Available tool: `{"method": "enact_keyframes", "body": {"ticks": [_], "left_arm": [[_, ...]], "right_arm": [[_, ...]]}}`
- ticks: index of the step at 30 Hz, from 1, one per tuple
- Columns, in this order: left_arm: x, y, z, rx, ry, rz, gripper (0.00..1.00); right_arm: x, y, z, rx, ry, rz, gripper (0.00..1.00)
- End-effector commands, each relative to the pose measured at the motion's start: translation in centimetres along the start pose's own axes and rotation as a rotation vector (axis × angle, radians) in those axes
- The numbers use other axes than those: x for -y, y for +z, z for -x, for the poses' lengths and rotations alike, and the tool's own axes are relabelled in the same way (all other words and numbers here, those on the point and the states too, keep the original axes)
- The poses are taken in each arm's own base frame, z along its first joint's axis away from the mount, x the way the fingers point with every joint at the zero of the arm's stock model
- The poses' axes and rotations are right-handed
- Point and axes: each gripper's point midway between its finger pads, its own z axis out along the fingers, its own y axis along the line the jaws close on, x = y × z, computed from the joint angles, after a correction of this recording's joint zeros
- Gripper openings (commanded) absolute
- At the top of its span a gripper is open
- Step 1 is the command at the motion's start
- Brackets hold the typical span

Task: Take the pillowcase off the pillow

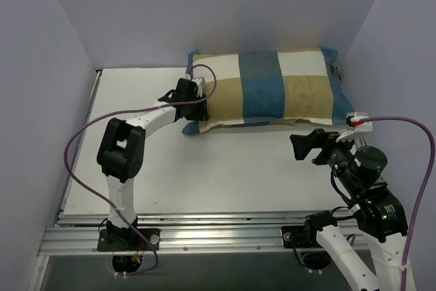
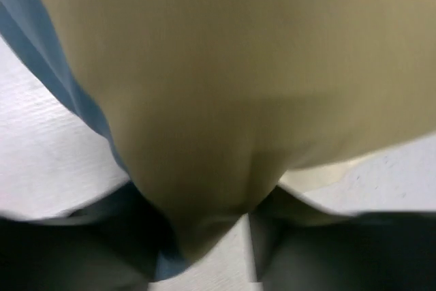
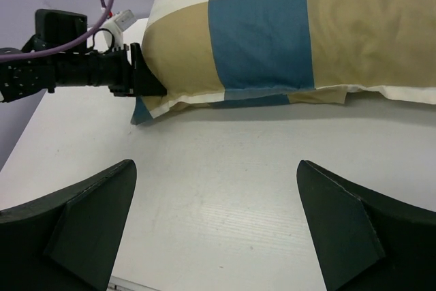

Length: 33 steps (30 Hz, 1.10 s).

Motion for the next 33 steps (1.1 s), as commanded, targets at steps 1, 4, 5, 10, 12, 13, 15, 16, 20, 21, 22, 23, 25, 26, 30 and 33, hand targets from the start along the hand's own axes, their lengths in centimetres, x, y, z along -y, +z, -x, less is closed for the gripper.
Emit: {"method": "enact_keyframes", "body": {"ticks": [1, 4, 5, 10, 12, 13, 15, 16, 20, 21, 22, 23, 25, 26, 30, 33], "left_arm": [[1.7, 0.5, 1.3, 0.028, -0.008, -0.101, 0.37], [1.7, -1.4, -0.2, 0.033, -0.032, -0.09, 0.03], [1.1, -3.0, -1.1, 0.043, -0.05, -0.054, 0.02], [-1.1, -8.6, -5.4, 0.024, -0.125, 0.074, 0.02], [-2.6, -11.4, -7.5, 0.02, -0.148, 0.148, 0.02], [-3.4, -12.4, -8.1, 0.022, -0.162, 0.18, 0.02], [-5.1, -15.3, -9.0, 0.038, -0.197, 0.261, 0.02], [-6.3, -16.0, -9.8, 0.031, -0.217, 0.298, 0.02], [-9.9, -20.5, -10.4, 0.079, -0.287, 0.484, 0.07], [-10.5, -21.1, -10.1, 0.098, -0.296, 0.511, 0.14], [-10.5, -21.8, -9.2, 0.121, -0.306, 0.513, 0.26], [-10.1, -22.2, -8.7, 0.121, -0.283, 0.49, 0.45], [-8.6, -22.8, -7.3, 0.139, -0.252, 0.429, 0.59], [-7.4, -23.7, -6.0, 0.162, -0.223, 0.377, 0.72], [-3.5, -26.7, -2.7, 0.25, -0.084, 0.289, 0.97], [-2.3, -28.4, 0.4, 0.318, -0.011, 0.272, 0.95]], "right_arm": [[-0.7, 0.2, 0.0, 0.0, 0.001, 0.037, 1.0], [-0.2, 0.3, -0.5, -0.012, 0.012, 0.011, 1.0], [0.2, 0.4, -0.8, -0.015, 0.017, -0.003, 1.0], [0.4, 1.8, -1.6, -0.04, 0.066, -0.015, 1.0], [0.5, 2.7, -2.4, -0.071, 0.081, -0.021, 1.0], [0.5, 3.0, -2.6, -0.078, 0.084, -0.021, 1.0], [0.7, 3.9, -3.5, -0.116, 0.095, -0.029, 1.0], [0.9, 4.3, -4.1, -0.134, 0.099, -0.037, 1.0], [1.9, 5.6, -6.4, -0.212, 0.121, -0.085, 1.0], [2.2, 6.1, -7.1, -0.237, 0.124, -0.103, 1.0], [2.6, 6.3, -7.7, -0.254, 0.133, -0.124, 1.0], [3.4, 6.6, -8.7, -0.272, 0.14, -0.163, 1.0], [4.1, 7.3, -10.0, -0.301, 0.167, -0.197, 1.0], [4.5, 7.4, -11.0, -0.321, 0.176, -0.216, 1.0], [4.5, 8.7, -12.4, -0.315, 0.243, -0.21, 1.0], [3.3, 9.7, -13.1, -0.294, 0.326, -0.143, 1.0]]}}
